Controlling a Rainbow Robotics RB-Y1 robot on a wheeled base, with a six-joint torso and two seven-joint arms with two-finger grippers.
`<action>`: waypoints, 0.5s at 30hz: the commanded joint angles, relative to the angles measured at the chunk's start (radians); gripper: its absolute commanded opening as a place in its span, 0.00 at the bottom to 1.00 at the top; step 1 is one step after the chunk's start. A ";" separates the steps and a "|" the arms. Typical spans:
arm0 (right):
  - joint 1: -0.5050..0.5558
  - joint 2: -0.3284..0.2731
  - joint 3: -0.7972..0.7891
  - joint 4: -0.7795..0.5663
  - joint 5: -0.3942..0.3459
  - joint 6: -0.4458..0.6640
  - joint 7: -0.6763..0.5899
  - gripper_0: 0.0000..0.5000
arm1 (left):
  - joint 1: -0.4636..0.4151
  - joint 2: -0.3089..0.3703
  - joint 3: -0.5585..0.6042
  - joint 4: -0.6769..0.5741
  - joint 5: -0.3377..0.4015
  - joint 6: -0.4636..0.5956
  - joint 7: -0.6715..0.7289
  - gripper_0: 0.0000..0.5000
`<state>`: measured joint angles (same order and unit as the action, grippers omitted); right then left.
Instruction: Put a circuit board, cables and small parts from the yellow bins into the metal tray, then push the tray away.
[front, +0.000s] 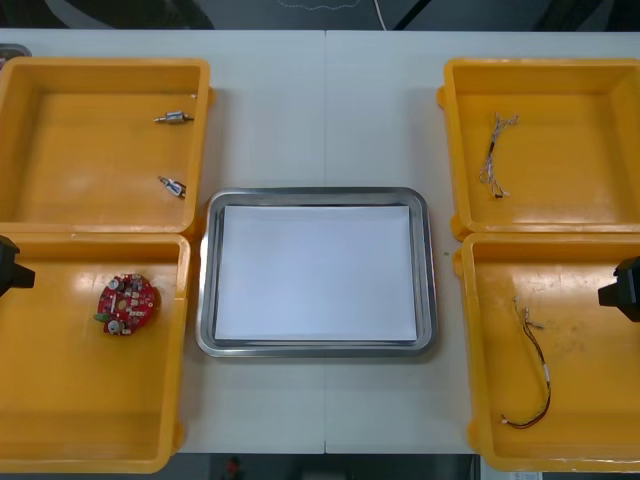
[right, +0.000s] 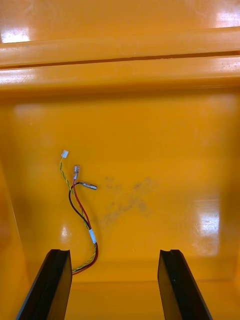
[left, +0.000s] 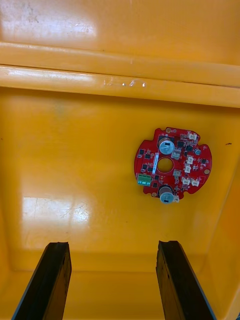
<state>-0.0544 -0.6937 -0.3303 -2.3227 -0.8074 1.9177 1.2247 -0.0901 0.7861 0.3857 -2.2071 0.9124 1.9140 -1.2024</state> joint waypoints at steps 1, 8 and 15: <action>-0.019 -0.040 -0.019 -0.010 -0.007 0.002 0.006 1.00 | 0.020 0.016 0.016 -0.008 0.008 0.006 0.043 1.00; -0.019 -0.040 -0.019 -0.010 -0.007 0.002 0.006 1.00 | 0.020 0.016 0.016 -0.008 0.008 0.006 0.043 1.00; -0.019 -0.040 -0.019 -0.010 -0.007 0.002 0.006 1.00 | 0.020 0.016 0.016 -0.008 0.008 0.006 0.043 1.00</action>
<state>-0.0544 -0.6937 -0.3303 -2.3227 -0.8074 1.9177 1.2247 -0.0901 0.7861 0.3857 -2.2071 0.9124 1.9140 -1.2024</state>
